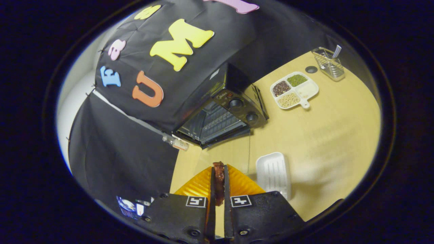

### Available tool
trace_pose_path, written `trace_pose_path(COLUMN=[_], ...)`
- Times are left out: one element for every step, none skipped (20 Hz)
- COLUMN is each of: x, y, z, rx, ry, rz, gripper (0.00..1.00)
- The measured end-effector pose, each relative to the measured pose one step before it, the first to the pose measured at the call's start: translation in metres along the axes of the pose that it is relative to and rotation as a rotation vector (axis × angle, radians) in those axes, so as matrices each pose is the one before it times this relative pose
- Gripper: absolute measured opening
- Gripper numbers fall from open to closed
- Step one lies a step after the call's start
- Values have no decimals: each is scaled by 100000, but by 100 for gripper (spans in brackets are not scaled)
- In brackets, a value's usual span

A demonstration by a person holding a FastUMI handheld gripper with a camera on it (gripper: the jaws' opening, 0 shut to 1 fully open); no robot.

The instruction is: Open the toaster oven, put the food inside, and close the toaster oven door.

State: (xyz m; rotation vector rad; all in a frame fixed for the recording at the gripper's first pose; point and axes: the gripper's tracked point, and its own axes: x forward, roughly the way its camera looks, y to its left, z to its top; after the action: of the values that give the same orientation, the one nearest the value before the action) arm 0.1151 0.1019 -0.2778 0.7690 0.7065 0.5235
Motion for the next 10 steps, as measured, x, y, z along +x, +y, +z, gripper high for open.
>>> trace_pose_path(x=[1387,1498,1232,1269,1214,1233,1150,1351,1336,1291], y=[726,543,551,413,261,-48,-52,-131,239,130], z=[134,-8,89,93,-61,-153,-640,-453,-389,-423], rx=[3047,2750,3324,4394,3822,3533,3188,4731,5142,3089], ry=[-4365,-3560,-4143,-5106,-4878,-4823,-2857,-3260,-2456,-3423], rz=[854,604,757,698,77,-522,-174,-29,88,-546], gripper=[13,13,13,13,13,13,13,13,13,13])
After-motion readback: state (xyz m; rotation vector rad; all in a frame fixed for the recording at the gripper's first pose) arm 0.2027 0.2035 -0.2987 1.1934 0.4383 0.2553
